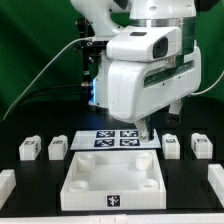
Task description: Assemble one leg
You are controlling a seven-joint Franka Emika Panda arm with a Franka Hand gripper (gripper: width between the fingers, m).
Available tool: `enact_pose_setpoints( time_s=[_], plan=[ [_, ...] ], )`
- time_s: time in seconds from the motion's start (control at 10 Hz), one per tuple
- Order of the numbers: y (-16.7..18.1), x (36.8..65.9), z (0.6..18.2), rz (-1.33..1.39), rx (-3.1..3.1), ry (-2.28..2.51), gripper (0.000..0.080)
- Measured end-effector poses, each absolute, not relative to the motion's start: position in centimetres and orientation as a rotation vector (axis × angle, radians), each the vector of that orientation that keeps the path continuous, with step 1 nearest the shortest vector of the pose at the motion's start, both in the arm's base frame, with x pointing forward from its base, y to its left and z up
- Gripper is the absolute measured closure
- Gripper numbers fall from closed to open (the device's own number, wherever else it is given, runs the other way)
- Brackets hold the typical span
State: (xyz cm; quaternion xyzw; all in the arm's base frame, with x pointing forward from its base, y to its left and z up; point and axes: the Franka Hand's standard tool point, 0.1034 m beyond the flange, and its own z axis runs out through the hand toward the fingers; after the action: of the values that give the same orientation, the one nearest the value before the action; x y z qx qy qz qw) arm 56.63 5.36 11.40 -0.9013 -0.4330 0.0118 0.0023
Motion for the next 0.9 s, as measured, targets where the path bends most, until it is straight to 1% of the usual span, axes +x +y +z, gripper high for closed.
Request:
enact_pose_setpoints(
  time_s=[0.3,0.4,0.6,0.8,0.9],
  plan=[
    [5.4,56.4,11.3,0.025,-2.822,-1.374,0.0150],
    [5.6,55.2,11.1,0.016,-2.809,-1.408,0.0150],
    [5.1,51.1,10.9,0.022,-2.636,-1.715,0.0150],
    [2.9,47.3,9.3,0.025,-2.375,-2.053,0.0150],
    [1.5,46.3,8.6,0.035,-2.240,-2.187,0.0150]
  ],
)
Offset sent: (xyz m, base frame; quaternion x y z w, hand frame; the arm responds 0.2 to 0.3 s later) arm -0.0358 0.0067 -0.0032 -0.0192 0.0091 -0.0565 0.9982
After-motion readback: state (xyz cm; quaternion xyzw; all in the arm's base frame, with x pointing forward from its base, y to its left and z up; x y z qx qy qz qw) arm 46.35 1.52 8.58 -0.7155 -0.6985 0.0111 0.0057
